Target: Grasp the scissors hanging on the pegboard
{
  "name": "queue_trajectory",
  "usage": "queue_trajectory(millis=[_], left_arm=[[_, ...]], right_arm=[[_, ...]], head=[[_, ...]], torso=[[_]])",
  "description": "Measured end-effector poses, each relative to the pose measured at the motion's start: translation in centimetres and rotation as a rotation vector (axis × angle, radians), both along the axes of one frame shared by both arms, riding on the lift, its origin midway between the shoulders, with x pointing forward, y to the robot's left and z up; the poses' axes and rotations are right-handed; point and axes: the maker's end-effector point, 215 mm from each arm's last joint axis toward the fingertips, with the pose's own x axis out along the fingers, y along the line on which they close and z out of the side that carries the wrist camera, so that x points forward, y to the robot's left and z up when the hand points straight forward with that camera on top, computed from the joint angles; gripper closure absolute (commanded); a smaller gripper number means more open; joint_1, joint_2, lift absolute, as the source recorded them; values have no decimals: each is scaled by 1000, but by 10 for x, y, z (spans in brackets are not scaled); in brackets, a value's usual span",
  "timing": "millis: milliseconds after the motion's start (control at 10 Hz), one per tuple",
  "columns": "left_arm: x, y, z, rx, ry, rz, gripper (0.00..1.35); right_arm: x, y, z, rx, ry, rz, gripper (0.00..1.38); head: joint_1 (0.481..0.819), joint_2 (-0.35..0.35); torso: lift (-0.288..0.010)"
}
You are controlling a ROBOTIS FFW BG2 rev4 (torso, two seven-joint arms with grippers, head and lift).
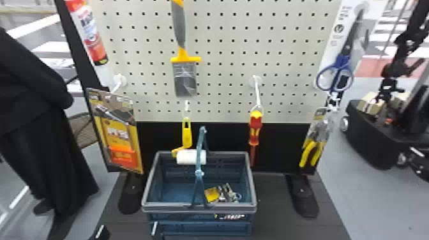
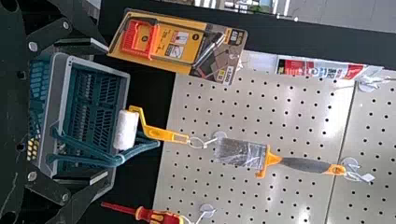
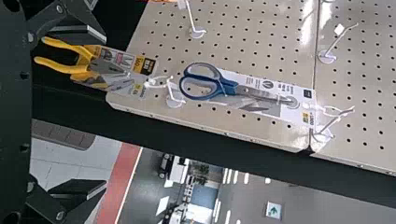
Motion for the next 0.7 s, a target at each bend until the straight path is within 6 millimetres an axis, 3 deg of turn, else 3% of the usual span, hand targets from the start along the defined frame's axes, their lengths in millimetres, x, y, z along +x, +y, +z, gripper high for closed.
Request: queue_trajectory(millis=[700], left_arm=[[1, -3, 1, -2, -10, -11, 355]], right_arm=[[65, -12, 43, -9, -44, 79, 202]], head=[[549, 0]], torso=[[-100]])
